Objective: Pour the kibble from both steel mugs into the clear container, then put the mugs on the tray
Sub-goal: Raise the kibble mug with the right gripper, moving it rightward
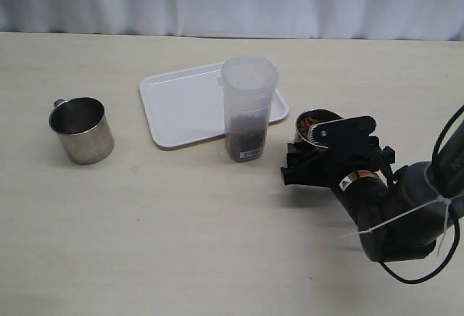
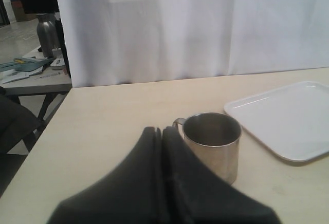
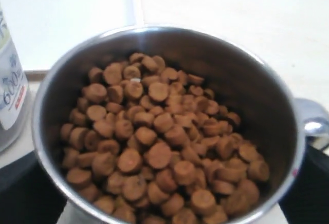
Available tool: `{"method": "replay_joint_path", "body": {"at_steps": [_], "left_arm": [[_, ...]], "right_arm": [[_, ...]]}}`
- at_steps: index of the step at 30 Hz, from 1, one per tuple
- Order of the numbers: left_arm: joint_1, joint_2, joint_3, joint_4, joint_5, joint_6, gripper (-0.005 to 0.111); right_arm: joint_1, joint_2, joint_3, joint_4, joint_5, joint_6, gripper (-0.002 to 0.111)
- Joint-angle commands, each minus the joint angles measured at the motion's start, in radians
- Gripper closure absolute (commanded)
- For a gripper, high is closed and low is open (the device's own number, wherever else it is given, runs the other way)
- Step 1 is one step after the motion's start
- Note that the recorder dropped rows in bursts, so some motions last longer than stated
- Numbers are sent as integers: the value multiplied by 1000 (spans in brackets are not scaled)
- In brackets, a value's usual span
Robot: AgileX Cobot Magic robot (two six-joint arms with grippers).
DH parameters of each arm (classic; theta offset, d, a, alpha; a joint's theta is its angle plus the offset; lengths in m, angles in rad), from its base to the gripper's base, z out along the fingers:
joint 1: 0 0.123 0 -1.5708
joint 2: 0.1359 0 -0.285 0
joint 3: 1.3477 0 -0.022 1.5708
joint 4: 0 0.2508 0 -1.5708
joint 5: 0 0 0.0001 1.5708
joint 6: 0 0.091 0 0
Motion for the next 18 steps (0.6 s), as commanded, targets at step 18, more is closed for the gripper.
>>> {"method": "replay_joint_path", "body": {"at_steps": [18], "left_arm": [[-2, -3, 3, 0, -3, 0, 107]], "right_arm": [[-5, 114, -37, 64, -153, 57, 22]]}}
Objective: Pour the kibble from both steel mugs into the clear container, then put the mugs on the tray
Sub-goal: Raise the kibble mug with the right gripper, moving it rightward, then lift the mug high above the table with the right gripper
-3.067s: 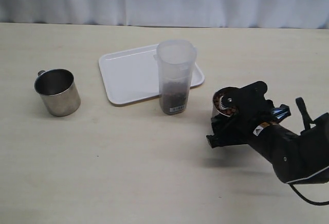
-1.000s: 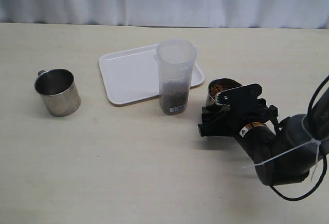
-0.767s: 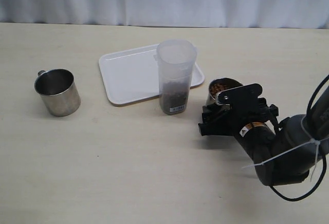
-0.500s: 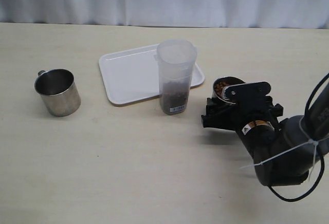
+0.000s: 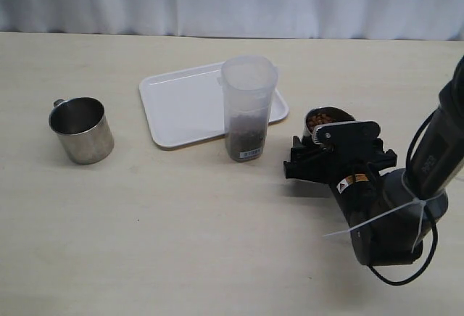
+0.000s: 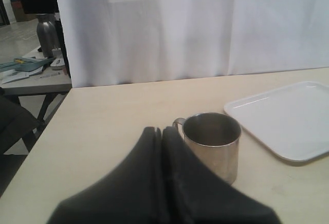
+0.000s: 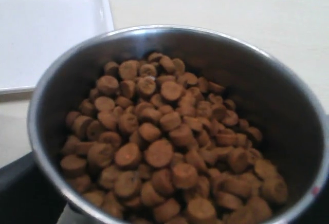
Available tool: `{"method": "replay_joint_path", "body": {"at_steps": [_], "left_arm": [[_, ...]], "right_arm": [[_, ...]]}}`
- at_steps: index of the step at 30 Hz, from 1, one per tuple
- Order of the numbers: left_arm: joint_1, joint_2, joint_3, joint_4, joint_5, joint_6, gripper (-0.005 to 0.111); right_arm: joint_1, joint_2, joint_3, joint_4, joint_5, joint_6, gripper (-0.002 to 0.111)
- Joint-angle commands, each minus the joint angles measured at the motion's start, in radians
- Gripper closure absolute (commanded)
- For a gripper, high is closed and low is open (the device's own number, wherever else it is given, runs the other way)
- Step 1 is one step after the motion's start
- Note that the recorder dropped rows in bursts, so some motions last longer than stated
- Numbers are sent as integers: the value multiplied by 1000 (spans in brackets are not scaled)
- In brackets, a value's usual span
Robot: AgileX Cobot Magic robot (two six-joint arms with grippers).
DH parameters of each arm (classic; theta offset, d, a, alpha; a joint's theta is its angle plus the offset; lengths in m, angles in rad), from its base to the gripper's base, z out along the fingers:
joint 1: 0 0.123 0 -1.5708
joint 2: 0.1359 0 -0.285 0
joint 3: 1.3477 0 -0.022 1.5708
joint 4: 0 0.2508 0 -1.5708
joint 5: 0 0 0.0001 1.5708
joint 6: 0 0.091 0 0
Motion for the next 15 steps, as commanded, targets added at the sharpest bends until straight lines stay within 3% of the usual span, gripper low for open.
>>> {"method": "replay_joint_path", "body": {"at_steps": [1, 4, 6, 7, 9, 10, 15], "left_arm": [[-2, -3, 3, 0, -3, 0, 107], [-2, -3, 3, 0, -3, 0, 107], [-2, -3, 3, 0, -3, 0, 107], [-2, -3, 3, 0, -3, 0, 107], [-2, -3, 3, 0, -3, 0, 107], [-2, -3, 3, 0, -3, 0, 107], [-2, -3, 3, 0, -3, 0, 107]], "right_arm": [[-5, 4, -1, 13, -6, 2, 22], [-5, 4, 0, 43, -6, 2, 26], [-5, 4, 0, 50, -6, 11, 50], [-5, 4, 0, 50, -6, 21, 74], [-5, 4, 0, 63, -6, 21, 99], [-5, 4, 0, 75, -6, 17, 103], [-5, -165, 75, 78, -6, -141, 104]]}}
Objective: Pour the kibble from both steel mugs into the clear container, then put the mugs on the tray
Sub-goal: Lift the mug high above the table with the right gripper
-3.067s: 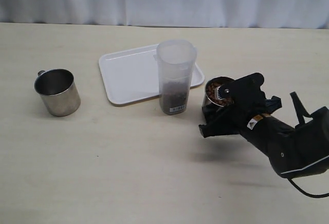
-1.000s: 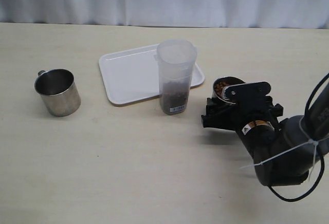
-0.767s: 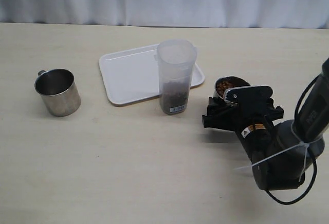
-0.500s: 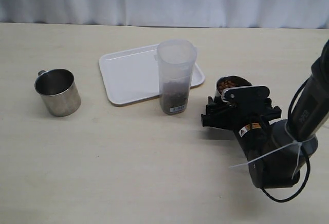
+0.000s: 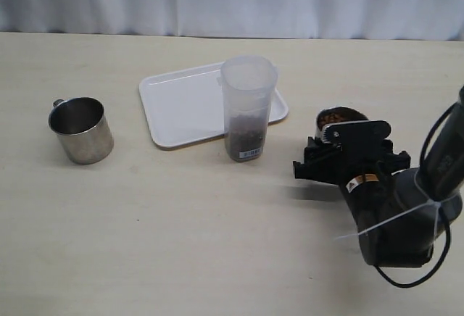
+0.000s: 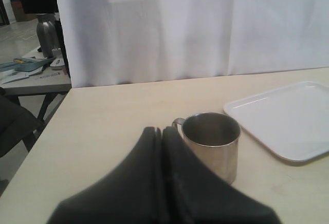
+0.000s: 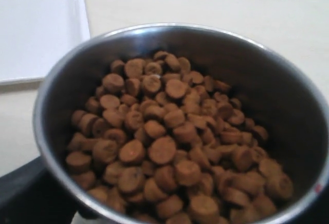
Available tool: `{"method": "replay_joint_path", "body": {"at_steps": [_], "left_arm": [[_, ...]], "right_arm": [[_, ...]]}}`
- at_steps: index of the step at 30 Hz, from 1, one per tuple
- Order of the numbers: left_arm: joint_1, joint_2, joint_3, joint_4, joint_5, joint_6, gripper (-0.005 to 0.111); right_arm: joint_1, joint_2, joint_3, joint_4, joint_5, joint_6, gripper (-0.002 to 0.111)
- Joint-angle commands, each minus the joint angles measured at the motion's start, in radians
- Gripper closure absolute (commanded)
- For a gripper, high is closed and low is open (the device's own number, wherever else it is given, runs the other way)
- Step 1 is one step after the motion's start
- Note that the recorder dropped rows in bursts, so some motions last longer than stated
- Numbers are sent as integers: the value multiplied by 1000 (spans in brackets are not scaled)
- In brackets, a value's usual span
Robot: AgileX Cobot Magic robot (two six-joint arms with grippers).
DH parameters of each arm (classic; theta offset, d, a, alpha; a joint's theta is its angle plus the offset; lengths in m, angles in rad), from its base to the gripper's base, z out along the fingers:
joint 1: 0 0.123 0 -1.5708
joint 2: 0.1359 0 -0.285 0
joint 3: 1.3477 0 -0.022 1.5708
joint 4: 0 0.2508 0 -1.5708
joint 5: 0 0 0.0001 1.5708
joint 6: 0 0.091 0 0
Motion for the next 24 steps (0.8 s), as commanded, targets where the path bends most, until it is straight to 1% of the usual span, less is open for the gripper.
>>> {"method": "replay_joint_path", "body": {"at_steps": [1, 3, 7, 10, 15, 17, 21, 24], "left_arm": [[-2, -3, 3, 0, -3, 0, 107], [-2, -3, 3, 0, -3, 0, 107], [-2, -3, 3, 0, -3, 0, 107], [-2, -3, 3, 0, -5, 0, 107], [-2, -3, 3, 0, -10, 0, 107], [-2, -3, 3, 0, -10, 0, 107], [-2, -3, 3, 0, -10, 0, 107], [-2, -3, 3, 0, -10, 0, 107]], "right_arm": [[-5, -140, 47, 11, -38, -119, 104], [-5, -203, 58, 11, -10, -211, 104], [-7, -401, 56, -12, 189, -370, 104], [-7, -513, 53, -6, 292, -450, 104], [-7, -682, 0, 66, 535, -655, 104], [-7, -730, -22, 112, 618, -699, 104], [-7, -810, -20, 157, 636, -704, 104], [-7, -847, -20, 252, 656, -704, 104]]}}
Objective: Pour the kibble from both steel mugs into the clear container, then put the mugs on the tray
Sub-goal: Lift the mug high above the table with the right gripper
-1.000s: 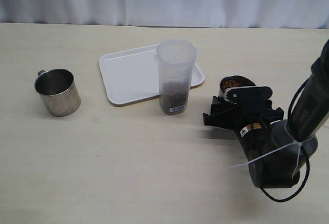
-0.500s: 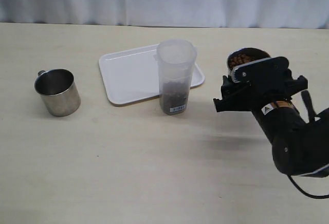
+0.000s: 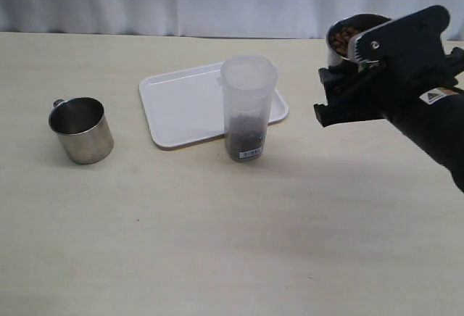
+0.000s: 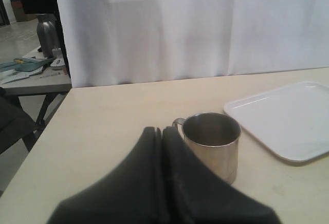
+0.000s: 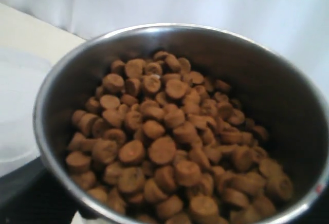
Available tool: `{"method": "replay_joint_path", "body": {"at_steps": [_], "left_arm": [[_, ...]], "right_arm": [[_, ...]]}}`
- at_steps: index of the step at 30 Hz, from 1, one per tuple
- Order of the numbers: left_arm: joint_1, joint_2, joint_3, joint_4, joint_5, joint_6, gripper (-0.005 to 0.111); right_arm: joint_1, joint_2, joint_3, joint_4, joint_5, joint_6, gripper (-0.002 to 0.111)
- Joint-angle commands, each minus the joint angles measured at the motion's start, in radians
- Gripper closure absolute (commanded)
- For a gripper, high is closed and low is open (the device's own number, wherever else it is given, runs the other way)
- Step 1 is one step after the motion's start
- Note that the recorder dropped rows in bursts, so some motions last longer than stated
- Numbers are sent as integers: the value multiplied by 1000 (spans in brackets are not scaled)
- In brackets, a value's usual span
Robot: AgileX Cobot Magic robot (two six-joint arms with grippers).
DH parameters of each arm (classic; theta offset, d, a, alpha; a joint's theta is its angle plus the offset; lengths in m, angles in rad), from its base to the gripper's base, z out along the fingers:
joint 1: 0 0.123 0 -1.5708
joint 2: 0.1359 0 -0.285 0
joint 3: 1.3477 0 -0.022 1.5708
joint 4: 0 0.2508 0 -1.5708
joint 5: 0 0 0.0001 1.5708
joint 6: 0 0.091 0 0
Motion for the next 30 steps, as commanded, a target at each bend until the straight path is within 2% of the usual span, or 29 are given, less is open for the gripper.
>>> {"method": "replay_joint_path", "body": {"at_steps": [1, 4, 6, 11, 20, 26, 30], "left_arm": [[-2, -3, 3, 0, -10, 0, 107], [-2, -3, 3, 0, -10, 0, 107], [-2, -3, 3, 0, -10, 0, 107], [-2, -3, 3, 0, -10, 0, 107], [-2, -3, 3, 0, -10, 0, 107], [-2, -3, 3, 0, -10, 0, 107], [-2, -3, 3, 0, -10, 0, 107]], "right_arm": [[-7, -57, -6, 114, 20, -26, 104], [-7, -58, -15, 71, 57, -115, 104], [-7, -47, -48, 71, 104, -107, 104], [-7, 21, -187, 68, 270, -257, 104], [-7, 69, -320, 71, 350, -512, 104], [-7, 69, -397, 238, 379, -735, 104], [-7, 69, -410, 421, 315, -933, 104]]}}
